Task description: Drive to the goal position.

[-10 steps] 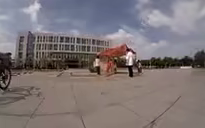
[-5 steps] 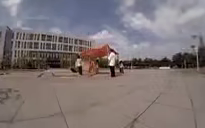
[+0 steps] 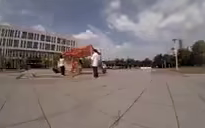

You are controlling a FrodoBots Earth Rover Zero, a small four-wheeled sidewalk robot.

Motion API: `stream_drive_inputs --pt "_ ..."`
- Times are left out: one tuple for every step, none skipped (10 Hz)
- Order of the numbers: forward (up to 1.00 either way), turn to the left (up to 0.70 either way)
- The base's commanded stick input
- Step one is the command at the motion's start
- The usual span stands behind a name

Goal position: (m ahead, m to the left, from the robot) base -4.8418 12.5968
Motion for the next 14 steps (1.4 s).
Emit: stream_drive_inputs --pt "0.0 -0.37" --pt "0.0 -0.89" --pt "0.0 -1.0" --pt "0.0 -1.0" --pt "0.0 -0.68" --pt "0.0 0.0" --pt "0.0 0.0" --pt "0.0 0.0" --pt "0.0 0.0" --pt "0.0 -0.21" --pt "0.0 -1.0" --pt "0.0 -1.0" --pt "0.0 -1.0" --pt "0.0 -1.0"
